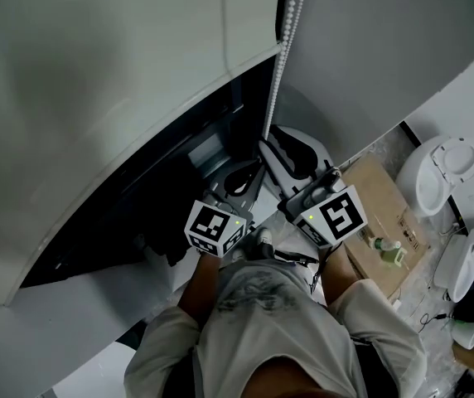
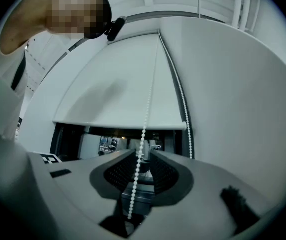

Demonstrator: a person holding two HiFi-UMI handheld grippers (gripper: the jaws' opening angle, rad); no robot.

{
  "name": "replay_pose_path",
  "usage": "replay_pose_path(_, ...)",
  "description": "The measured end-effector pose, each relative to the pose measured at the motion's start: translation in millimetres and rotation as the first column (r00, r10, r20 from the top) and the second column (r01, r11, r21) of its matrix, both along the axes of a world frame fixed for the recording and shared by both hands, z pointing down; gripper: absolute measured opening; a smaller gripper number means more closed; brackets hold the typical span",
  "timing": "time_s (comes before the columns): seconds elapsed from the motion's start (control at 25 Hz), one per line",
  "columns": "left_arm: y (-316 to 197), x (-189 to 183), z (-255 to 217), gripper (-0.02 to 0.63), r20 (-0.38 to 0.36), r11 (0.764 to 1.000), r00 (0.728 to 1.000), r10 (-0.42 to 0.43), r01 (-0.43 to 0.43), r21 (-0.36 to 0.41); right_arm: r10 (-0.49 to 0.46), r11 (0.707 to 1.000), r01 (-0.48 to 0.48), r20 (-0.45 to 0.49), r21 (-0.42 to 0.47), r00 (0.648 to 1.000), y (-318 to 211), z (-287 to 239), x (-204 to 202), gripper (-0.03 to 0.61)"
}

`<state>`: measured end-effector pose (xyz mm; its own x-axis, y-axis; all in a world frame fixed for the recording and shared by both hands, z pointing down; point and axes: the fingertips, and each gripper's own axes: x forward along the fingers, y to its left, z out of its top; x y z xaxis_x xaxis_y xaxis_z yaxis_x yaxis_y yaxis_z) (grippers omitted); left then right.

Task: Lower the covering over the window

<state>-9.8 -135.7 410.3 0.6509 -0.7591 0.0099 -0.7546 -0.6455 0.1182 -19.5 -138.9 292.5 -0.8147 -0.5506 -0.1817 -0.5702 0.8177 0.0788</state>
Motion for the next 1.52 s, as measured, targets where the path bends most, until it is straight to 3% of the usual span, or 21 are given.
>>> replay_pose_path(0.16, 4, 1, 13, 0.008, 0.005, 1.0, 1.0, 0.004, -0.004, -0.027, 0.003, 1.0, -0.003, -0.007, 0.007, 1.0, -3, -1, -5, 0.092)
replay_pose_path(0.32, 4, 1, 15, 0.009, 0.006, 1.0, 1.0, 0.003, -0.003, -0.03, 0.009, 1.0, -0.008, -0.012, 0.006, 1.0, -4, 0, -7, 0.03)
replay_pose_path(0.68, 6, 2, 10, 0.018, 0.016, 1.0, 1.0, -0.009, 0.009, -0.019, 0.018, 1.0, -0.018, 0.02, -0.011, 1.0, -9, 2, -2, 0.026)
replay_pose_path(1.04, 13, -18, -55, 0.035, -0.075, 0.995, 0.997, -0.031, 0.039, 0.097, 0.015, 1.0, -0.015, 0.007, -0.013, 1.0, -10, 8, 2, 0.025)
replay_pose_path(1.12, 15, -23, -72, 0.035, -0.085, 0.99, 0.996, -0.036, 0.047, 0.131, 0.0, 0.999, -0.002, -0.028, -0.048, 1.0, -9, 24, -2, 0.025)
replay_pose_path(1.32, 14, -27, -99, 0.038, -0.075, 0.98, 0.996, -0.042, 0.056, 0.19, -0.011, 0.993, 0.009, -0.018, -0.114, 1.0, -3, 48, -4, 0.025)
replay_pose_path(1.52, 9, -21, -114, 0.065, -0.067, 0.974, 0.997, -0.028, 0.043, 0.221, -0.021, 0.984, 0.004, -0.093, -0.179, 0.995, -3, 87, -12, 0.025)
